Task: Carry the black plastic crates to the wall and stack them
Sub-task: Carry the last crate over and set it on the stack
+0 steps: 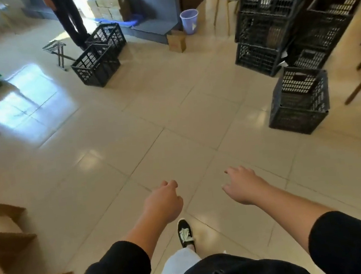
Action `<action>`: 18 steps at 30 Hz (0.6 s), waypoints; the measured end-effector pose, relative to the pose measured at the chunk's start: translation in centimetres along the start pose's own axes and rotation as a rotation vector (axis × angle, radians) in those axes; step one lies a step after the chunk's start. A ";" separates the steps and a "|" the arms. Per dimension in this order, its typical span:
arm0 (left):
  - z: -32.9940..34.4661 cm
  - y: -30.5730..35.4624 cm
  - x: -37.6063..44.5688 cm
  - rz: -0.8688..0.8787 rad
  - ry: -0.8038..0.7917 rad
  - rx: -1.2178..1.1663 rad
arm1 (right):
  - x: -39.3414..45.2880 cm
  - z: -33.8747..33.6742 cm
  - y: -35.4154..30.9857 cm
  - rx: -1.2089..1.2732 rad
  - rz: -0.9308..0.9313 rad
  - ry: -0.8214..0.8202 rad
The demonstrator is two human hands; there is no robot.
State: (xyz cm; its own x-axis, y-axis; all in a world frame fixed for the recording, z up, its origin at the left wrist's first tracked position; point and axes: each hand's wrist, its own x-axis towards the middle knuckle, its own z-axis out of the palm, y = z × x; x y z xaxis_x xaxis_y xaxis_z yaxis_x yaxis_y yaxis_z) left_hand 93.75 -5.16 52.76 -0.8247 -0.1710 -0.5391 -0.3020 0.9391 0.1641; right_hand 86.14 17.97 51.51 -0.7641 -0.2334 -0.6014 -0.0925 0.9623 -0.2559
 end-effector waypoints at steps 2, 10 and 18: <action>-1.5 1.2 3.9 0.045 -0.019 0.030 | 2.4 -1.9 0.8 0.028 0.052 0.011; -11.6 5.8 20.0 0.266 -0.043 0.186 | 12.7 -11.1 1.9 0.138 0.286 0.075; -18.0 13.7 32.8 0.464 -0.083 0.323 | 20.2 -16.8 4.3 0.318 0.465 0.119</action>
State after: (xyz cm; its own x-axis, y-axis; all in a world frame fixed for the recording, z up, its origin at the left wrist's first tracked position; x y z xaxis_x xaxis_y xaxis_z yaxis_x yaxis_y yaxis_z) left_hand 53.98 -3.25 52.20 -0.7922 0.2924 -0.5357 0.2548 0.9561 0.1450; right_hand 59.62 19.75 51.00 -0.7466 0.2391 -0.6209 0.4531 0.8661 -0.2113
